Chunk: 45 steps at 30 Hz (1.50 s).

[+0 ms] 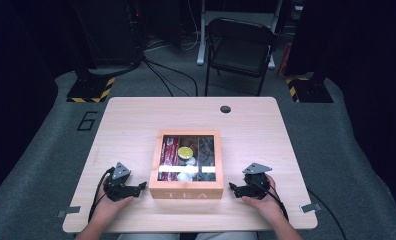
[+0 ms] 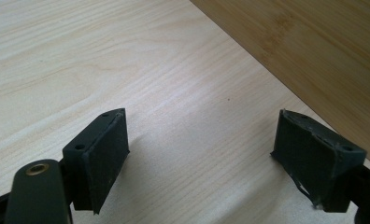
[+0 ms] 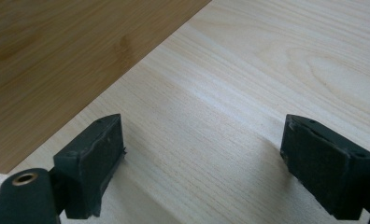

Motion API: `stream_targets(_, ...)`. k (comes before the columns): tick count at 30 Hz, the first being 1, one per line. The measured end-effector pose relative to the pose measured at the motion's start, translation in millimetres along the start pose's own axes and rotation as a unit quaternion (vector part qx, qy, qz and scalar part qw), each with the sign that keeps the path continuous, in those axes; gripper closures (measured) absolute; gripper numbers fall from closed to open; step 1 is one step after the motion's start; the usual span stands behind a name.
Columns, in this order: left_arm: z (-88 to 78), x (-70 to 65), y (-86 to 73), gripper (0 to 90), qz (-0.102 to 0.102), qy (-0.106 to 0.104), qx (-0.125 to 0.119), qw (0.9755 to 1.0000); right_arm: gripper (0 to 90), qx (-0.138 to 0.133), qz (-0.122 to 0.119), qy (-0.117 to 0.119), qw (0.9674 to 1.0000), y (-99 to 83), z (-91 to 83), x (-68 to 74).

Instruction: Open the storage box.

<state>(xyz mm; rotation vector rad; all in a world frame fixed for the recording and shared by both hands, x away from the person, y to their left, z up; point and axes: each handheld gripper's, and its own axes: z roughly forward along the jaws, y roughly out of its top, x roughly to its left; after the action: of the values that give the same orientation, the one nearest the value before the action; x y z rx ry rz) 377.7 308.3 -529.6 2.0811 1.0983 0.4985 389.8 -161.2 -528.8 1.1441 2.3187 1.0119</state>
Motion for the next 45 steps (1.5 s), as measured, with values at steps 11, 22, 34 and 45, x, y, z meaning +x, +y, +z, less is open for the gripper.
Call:
stream_targets(11, 0.0, 0.0, 0.1, 18.2, -0.009, 0.005, -0.001, 0.9999, 16.8, -0.003, 0.011, -0.001, 0.9999, -0.7, -1.2, 2.9)
stream_targets(22, -2.8, 4.9, -0.8, 25.4, -0.025, -0.006, -0.008, 0.9996, 32.1, 0.000, 0.005, 0.001, 1.0000, 1.3, -5.0, 3.7)
stream_targets(34, -15.5, 2.9, 7.8, 33.9, -0.038, -0.023, -0.016, 0.9989, 34.0, -0.009, 0.012, 0.000, 0.9999, 8.3, -16.1, 7.7)
stream_targets(45, -26.9, -2.3, 12.3, 36.8, -0.046, -0.029, -0.036, 0.9979, 36.0, -0.016, 0.007, 0.004, 0.9998, 12.0, -25.4, 14.1)
